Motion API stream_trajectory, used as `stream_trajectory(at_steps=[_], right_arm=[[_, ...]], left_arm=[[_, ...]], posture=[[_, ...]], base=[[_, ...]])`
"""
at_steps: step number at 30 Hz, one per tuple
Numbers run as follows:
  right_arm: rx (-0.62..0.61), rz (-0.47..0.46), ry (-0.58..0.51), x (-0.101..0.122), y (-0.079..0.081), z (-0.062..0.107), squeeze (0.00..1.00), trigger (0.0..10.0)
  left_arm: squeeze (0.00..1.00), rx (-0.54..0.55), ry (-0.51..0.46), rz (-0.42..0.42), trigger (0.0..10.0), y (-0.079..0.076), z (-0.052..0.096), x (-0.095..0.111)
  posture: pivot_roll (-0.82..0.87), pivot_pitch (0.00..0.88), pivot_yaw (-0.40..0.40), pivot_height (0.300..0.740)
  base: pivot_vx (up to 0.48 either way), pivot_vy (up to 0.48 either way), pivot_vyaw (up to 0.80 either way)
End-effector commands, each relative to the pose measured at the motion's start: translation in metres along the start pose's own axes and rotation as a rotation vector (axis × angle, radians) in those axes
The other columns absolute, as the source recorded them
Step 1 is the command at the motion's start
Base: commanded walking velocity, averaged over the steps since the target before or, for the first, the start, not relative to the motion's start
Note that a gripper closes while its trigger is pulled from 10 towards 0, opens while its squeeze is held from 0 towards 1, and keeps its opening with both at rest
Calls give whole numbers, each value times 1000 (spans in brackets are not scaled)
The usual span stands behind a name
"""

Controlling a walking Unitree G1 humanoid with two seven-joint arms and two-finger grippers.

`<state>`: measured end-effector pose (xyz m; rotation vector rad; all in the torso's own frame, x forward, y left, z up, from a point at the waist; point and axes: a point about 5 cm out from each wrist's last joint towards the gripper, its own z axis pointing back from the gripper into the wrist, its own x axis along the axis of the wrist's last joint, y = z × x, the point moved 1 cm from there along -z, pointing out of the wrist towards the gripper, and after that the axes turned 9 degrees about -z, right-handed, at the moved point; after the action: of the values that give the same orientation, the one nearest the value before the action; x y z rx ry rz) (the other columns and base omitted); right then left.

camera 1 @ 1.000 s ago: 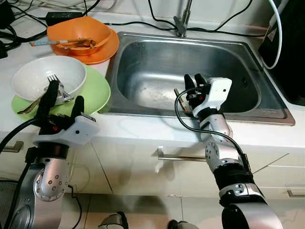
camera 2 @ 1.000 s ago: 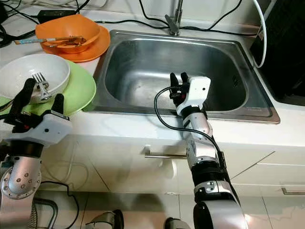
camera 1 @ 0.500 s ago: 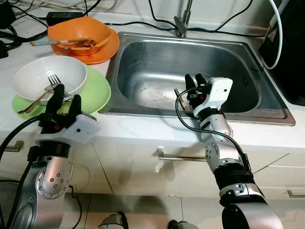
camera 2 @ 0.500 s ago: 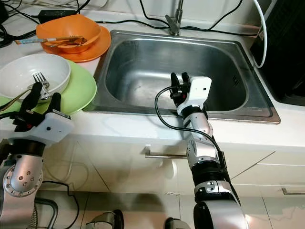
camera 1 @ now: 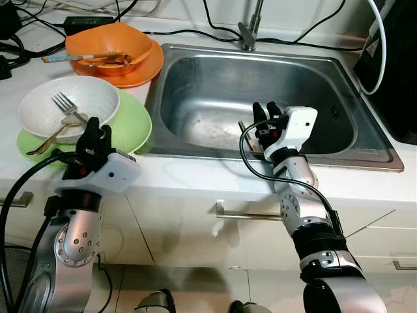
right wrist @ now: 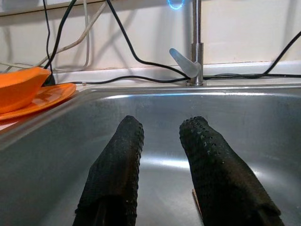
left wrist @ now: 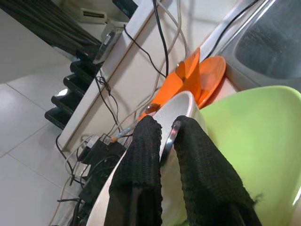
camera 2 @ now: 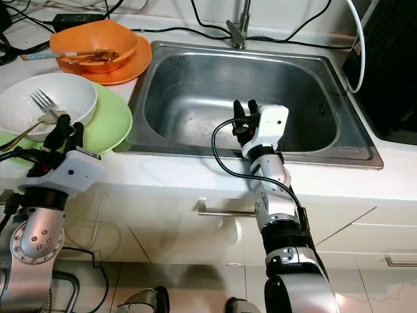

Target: Kitchen organization

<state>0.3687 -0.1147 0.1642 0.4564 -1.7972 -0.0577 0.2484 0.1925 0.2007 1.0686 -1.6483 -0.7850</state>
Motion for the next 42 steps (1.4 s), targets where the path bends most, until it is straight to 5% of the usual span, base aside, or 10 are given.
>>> stream_trajectory(at_steps=[1, 23, 24, 25, 28, 31, 38, 39, 41, 42], right_arm=[[-10, -8, 1, 1, -2, -1, 0, 10000], [-10, -11, -3, 1, -1, -4, 0, 10000], [-11, -11, -1, 0, -1, -3, 0, 10000], [-13, -11, 0, 0, -1, -3, 0, 10000], [-14, -10, 2, -1, -2, -3, 0, 10000], [-16, -8, 2, -1, -2, -3, 0, 10000], [-19, 4, -2, 1, -2, -5, 0, 10000], [-20, 6, -3, 1, -2, -5, 0, 10000], [-21, 6, -4, 1, -3, -4, 0, 10000], [-20, 6, -5, 2, -3, -4, 216, 10000]], left_arm=[[0, -13, -6, 7, 0, -2, -1, 1], [0, 200, -216, -97, 0, 39, -21, 41], [0, 217, -237, -83, 2941, 40, -23, 48], [0, 225, -254, -67, 8275, 41, -25, 52], [0, 228, -278, -28, 10000, 39, -27, 59], [0, 208, -280, 40, 10000, 33, -30, 64], [0, 78, -354, 430, 10000, 8, -36, 94], [0, 35, -368, 569, 10000, 3, -38, 103], [0, 13, -378, 628, 10000, 2, -38, 108], [0, -28, -386, 731, 10000, -1, -40, 115]], posture=[[49, 112, -55, 740], [53, 99, -56, 740], [52, 98, -56, 740], [52, 100, -56, 740], [52, 99, -57, 740], [53, 100, -58, 740], [36, 98, -54, 740], [36, 98, -54, 740], [30, 97, -52, 740], [28, 99, -50, 740]], base=[[0, 0, 0], [0, 0, 0], [0, 0, 0], [0, 0, 0], [0, 0, 0], [0, 0, 0], [0, 0, 0], [0, 0, 0], [0, 0, 0], [0, 0, 0]])
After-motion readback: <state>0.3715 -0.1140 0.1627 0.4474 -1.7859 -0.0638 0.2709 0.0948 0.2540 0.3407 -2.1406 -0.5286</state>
